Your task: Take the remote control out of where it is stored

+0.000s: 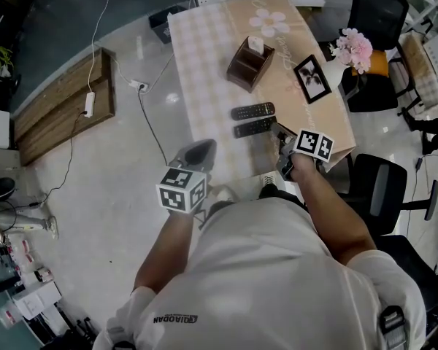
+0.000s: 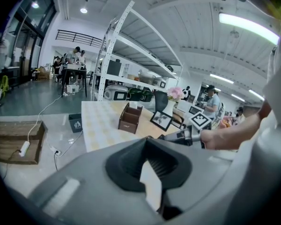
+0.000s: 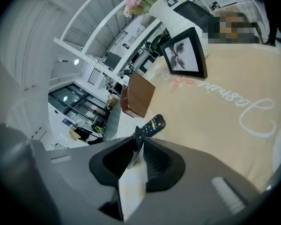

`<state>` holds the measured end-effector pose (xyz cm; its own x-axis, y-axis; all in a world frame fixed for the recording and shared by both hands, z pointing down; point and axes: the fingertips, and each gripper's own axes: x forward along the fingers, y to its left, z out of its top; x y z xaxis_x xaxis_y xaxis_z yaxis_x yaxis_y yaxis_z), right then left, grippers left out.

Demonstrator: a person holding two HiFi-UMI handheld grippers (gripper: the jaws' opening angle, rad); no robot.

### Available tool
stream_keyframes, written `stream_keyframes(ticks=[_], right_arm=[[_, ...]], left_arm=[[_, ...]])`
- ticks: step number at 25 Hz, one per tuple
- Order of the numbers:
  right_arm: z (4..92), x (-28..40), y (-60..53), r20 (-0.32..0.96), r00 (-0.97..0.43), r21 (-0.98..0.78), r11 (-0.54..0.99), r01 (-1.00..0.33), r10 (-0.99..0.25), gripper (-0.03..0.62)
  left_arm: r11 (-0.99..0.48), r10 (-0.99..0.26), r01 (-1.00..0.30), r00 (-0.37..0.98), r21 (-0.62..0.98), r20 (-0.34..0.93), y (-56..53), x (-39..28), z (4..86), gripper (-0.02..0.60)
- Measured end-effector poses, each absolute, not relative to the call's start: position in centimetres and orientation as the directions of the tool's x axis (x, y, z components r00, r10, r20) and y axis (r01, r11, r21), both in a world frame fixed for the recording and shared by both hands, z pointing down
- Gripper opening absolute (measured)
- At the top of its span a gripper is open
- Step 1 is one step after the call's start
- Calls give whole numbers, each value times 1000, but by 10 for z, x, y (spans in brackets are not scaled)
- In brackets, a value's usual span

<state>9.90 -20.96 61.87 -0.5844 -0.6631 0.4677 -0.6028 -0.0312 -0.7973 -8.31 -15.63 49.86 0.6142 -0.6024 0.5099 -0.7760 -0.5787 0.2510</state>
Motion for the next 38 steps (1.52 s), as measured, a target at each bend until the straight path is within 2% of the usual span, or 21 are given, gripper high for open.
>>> stream_keyframes(ticks=[5, 13, 23, 26, 33, 38], right_arm=[[644, 114, -211, 548, -534, -749, -93, -656, -644, 84], [670, 121, -216, 633, -489, -653, -73, -754, -600, 94], [664, 131, -218, 675, -449, -521, 52, -852, -585, 89], [643, 133, -220, 654, -455, -498, 108, -860, -605, 87], [558, 102, -219, 509, -573, -455, 365, -812, -642, 26], [517, 82, -210, 429, -620, -459, 433, -776, -657, 5]], left_arm=[[-574, -598, -776, 616, 263, 512, -156, -80, 501, 5], [-553, -607, -786, 607, 276, 512, -156, -85, 503, 5], [-545, -618, -793, 600, 273, 509, -160, -90, 502, 5], [-546, -621, -793, 600, 271, 505, -162, -90, 500, 5], [-565, -626, -783, 612, 259, 483, -169, -82, 489, 5], [-572, -629, -779, 617, 255, 474, -172, -80, 485, 5]])
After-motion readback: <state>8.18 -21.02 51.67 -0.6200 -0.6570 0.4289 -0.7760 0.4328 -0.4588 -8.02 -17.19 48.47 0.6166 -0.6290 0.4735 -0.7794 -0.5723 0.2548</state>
